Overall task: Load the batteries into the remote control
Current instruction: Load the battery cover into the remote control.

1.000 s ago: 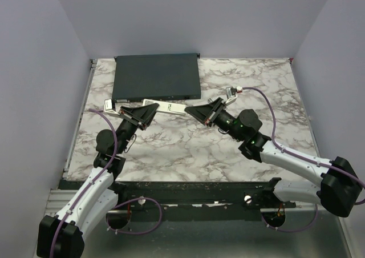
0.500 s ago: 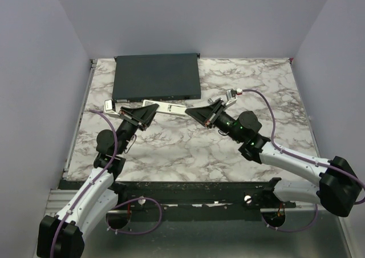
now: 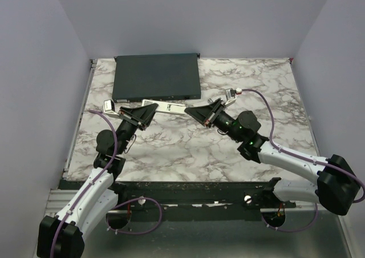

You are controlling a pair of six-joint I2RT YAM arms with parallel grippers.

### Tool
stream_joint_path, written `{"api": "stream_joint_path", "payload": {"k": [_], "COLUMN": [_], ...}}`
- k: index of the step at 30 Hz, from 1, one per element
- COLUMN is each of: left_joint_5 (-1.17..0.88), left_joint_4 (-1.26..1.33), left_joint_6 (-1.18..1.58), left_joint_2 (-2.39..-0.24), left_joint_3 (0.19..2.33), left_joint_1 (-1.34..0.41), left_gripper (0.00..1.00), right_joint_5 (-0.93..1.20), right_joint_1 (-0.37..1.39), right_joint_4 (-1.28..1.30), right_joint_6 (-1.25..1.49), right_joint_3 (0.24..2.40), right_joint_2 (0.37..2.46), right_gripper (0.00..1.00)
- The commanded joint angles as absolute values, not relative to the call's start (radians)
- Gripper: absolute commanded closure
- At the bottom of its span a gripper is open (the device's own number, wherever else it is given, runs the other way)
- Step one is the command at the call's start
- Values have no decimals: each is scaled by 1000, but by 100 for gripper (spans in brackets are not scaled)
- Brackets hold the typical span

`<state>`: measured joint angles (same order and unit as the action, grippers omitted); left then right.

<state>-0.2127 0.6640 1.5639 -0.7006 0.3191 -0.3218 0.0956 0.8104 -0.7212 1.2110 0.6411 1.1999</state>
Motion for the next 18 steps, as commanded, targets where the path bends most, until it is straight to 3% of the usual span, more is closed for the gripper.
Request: {"api": "stream_joint_path", "payload": {"k": [1,18], "left_joint_5": [-213,-227], "left_joint_4": [768,785], "left_joint_6": [1619,1617], "left_joint_2": [-677,-700], "left_joint_3": [336,345], "left_joint_1": [-325,-325], "left_gripper": [100,100], "right_joint_5": [78,78], "right_joint_1": [817,815], "right_joint_4": [-634,-597], "right_joint_6": [1172,1139], "right_joint_3": [656,708], "right_joint_2": [1223,1249], "right_gripper": [99,99]}}
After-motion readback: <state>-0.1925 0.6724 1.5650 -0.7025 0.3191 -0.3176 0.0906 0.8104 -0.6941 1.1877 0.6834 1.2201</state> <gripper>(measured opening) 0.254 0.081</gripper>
